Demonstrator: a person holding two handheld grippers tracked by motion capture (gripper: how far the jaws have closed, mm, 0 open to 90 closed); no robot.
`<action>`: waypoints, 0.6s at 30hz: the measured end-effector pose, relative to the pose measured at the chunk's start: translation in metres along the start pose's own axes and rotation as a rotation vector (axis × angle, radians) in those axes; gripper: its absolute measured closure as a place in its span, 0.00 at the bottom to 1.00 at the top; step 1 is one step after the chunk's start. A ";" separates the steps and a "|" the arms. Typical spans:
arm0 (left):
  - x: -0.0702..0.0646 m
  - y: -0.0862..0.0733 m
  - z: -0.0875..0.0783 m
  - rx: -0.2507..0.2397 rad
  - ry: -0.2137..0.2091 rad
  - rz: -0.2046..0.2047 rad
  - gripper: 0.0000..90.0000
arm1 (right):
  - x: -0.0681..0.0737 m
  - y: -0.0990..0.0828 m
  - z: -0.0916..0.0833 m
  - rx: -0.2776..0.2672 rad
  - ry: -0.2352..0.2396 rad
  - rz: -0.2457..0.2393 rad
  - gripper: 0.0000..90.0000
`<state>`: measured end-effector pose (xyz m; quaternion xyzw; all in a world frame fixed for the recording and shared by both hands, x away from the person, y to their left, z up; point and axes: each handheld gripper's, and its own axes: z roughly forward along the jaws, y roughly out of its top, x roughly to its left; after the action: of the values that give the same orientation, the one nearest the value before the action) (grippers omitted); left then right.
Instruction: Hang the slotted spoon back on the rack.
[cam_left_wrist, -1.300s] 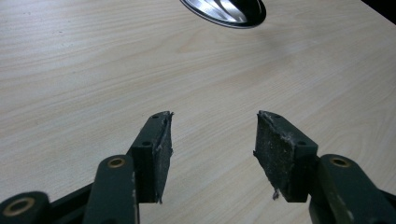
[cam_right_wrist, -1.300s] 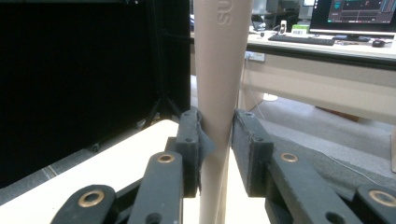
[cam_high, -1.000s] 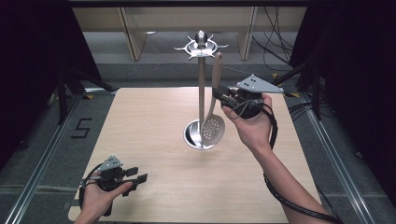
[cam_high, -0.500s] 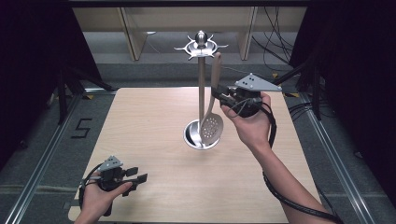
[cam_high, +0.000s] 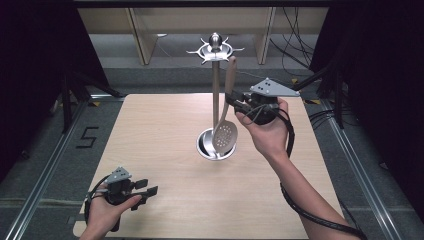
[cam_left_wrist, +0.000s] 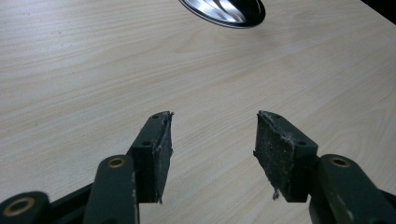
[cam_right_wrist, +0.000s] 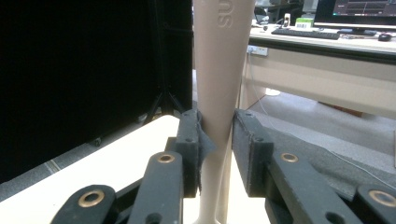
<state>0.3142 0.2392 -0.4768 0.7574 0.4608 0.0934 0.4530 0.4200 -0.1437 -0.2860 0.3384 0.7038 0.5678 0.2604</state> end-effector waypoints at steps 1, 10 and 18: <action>0.000 0.000 0.000 -0.001 0.000 0.000 0.50 | 0.000 0.000 0.000 0.000 -0.001 0.000 0.82; 0.000 0.000 0.000 -0.001 -0.001 0.001 0.50 | 0.001 0.000 0.002 0.027 0.005 0.023 0.82; 0.000 0.000 0.000 -0.002 -0.002 0.000 0.50 | 0.001 0.000 0.004 0.036 0.007 0.016 0.82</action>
<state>0.3141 0.2388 -0.4768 0.7570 0.4603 0.0933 0.4543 0.4224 -0.1403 -0.2864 0.3465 0.7120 0.5583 0.2473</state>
